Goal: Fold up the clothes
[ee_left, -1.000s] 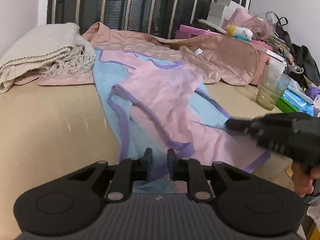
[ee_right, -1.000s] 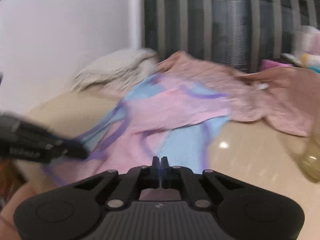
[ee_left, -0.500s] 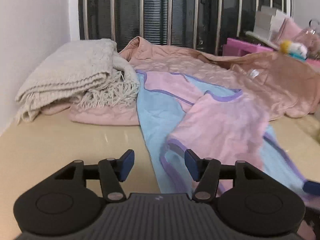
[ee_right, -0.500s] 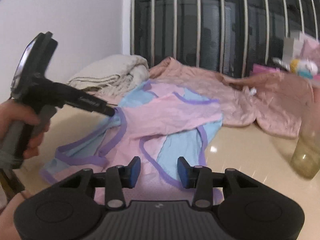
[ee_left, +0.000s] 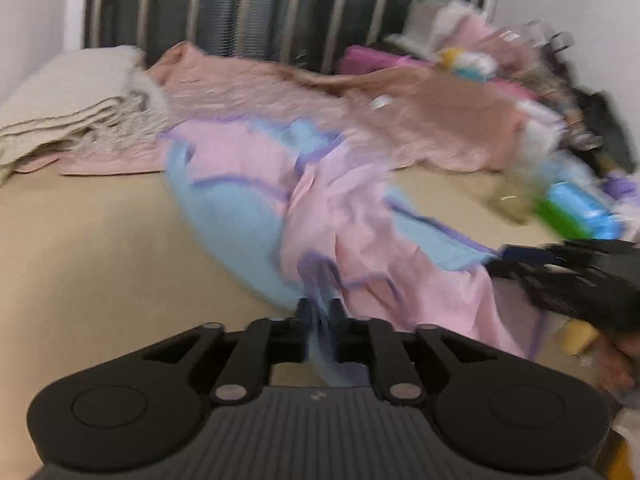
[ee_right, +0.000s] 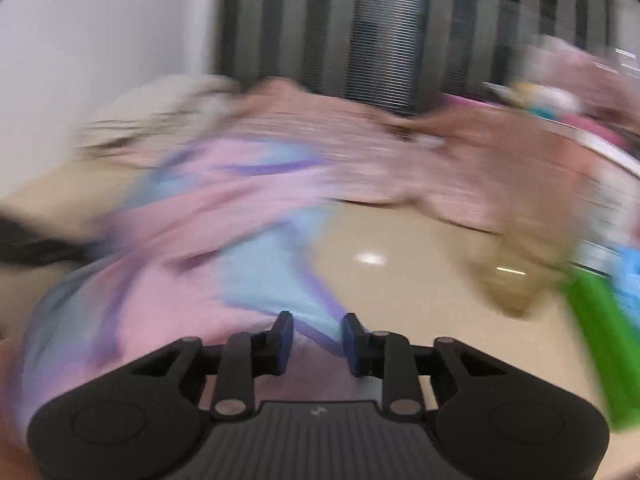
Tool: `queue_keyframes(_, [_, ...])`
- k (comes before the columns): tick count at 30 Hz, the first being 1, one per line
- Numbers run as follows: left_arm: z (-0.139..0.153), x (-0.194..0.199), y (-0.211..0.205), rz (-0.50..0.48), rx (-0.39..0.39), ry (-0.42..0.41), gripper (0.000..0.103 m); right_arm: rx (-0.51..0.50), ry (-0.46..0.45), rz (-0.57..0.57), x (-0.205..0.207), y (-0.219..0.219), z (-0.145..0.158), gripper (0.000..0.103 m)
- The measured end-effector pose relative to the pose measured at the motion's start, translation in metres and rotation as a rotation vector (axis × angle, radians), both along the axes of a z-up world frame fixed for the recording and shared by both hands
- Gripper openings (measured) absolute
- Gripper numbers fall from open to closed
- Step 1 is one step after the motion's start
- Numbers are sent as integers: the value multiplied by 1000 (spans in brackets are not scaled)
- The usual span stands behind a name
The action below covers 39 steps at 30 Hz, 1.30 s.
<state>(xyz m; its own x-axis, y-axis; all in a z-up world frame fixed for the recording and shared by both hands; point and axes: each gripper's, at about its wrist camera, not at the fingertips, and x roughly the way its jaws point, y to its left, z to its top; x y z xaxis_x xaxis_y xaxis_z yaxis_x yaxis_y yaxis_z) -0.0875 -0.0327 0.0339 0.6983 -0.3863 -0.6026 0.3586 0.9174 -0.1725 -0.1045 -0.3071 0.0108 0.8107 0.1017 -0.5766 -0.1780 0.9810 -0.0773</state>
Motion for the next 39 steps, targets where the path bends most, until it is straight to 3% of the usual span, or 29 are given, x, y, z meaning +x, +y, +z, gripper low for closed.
queue_keyframes(1, [5,2,6,16,-19,-14,48,-17,-1,-57,2,-9,2,27])
queue_keyframes(2, [9,12,13,68,-10,-40,59,-14,-17,-80,0,-15,5,27])
queue_keyframes(4, [11,46,25,191,37,-57,60,48,-51,-42,-10,-16,15,27])
queue_keyframes(6, [6,84,31,247,25,-4,60,94,-57,54,-21,-2,19,29])
queue_keyframes(9, [-1,131,34,303,16,57,59,80,-33,119,-26,19,10,30])
queue_keyframes(10, [-4,141,30,303,36,68,54,71,-19,117,-26,23,5,30])
queue_keyframes(11, [-8,148,28,303,61,85,35,73,-3,107,-25,25,1,30])
queue_keyframes(12, [-10,150,27,298,88,93,24,84,3,106,-24,25,-2,30])
queue_keyframes(13, [-11,148,28,294,115,82,1,96,8,106,-24,25,-4,30])
queue_keyframes(16, [-11,126,44,305,132,38,1,103,14,100,-16,18,-3,29])
queue_keyframes(19, [-10,82,82,386,121,-13,1,95,23,120,2,15,-4,31])
queue_keyframes(22, [-17,24,125,486,31,9,1,83,51,159,27,18,-1,31])
queue_keyframes(25, [-21,-26,146,514,-42,35,1,49,81,214,57,34,2,32])
queue_keyframes(27, [-20,-53,156,520,-86,40,4,-13,77,252,83,52,4,32])
queue_keyframes(28, [-16,-59,160,532,-100,23,10,-45,74,271,96,62,5,34])
queue_keyframes(31, [-4,-63,169,565,-92,-64,46,-82,41,243,103,79,19,39])
queue_keyframes(34, [4,-51,161,486,-109,-77,48,-117,7,213,108,95,33,45])
queue_keyframes(39, [4,-24,126,301,-104,-76,51,113,55,381,47,104,30,50])
